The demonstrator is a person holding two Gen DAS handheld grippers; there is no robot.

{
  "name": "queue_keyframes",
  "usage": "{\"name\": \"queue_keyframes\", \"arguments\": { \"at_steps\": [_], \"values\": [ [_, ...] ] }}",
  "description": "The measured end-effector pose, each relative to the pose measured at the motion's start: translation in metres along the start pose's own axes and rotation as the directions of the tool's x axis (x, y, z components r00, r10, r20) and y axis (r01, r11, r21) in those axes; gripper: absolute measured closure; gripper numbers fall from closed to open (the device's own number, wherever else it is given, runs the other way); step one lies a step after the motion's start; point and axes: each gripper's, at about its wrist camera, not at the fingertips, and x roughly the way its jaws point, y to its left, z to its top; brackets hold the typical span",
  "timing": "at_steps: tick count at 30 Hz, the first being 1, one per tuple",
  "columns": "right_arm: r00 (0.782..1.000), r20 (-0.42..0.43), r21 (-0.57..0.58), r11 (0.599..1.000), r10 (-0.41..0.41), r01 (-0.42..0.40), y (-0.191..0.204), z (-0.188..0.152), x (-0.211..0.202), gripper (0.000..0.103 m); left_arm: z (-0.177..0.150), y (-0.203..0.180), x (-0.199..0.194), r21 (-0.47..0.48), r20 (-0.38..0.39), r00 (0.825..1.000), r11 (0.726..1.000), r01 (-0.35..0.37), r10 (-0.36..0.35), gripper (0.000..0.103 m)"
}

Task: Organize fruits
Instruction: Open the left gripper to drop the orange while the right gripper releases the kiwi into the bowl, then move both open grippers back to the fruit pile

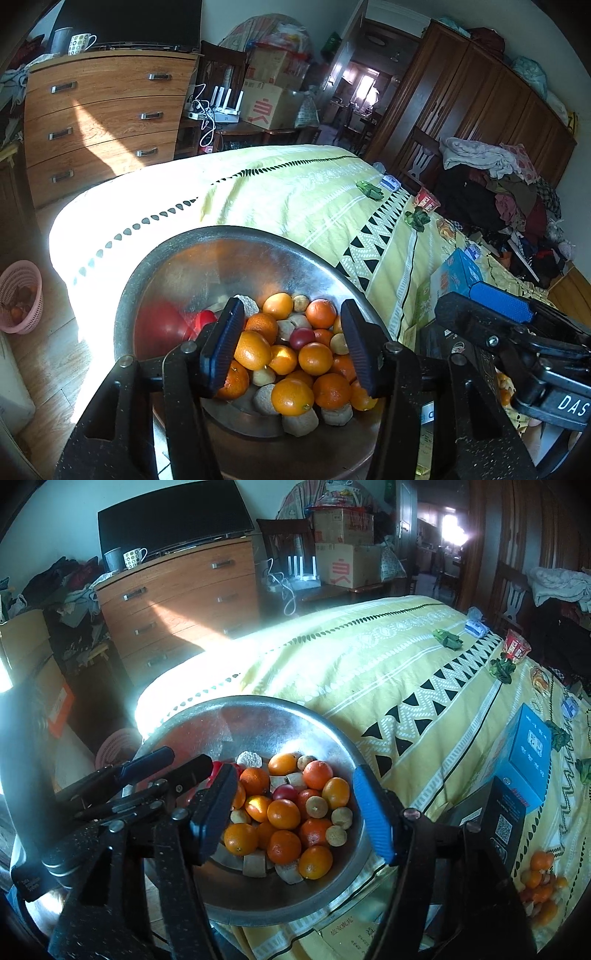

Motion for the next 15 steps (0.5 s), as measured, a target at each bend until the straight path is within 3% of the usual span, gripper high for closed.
{"name": "queue_keyframes", "arguments": {
  "at_steps": [2,4,10,15],
  "values": [
    [1.0,0.019,0.007,1.0,-0.009,0.009,-0.003,0.0,-0.009,0.022,0.0,-0.004,-0.004,0.006,0.007,1.0,1.0,-0.004,0.004,0.043],
    [0.999,0.041,0.016,1.0,-0.019,0.018,-0.007,-0.002,-0.019,0.018,0.0,-0.008,-0.01,0.009,0.026,1.0,1.0,-0.018,0.018,0.027],
    [0.993,0.093,0.054,0.997,-0.067,0.062,-0.028,-0.018,-0.052,0.018,-0.004,-0.04,-0.026,0.056,0.052,0.999,0.998,0.0,-0.003,0.026],
    [0.979,0.141,0.123,0.984,-0.147,0.13,-0.067,-0.056,-0.089,0.018,-0.015,-0.092,-0.035,0.127,0.075,0.994,0.989,0.072,-0.082,0.026]
  ]
}}
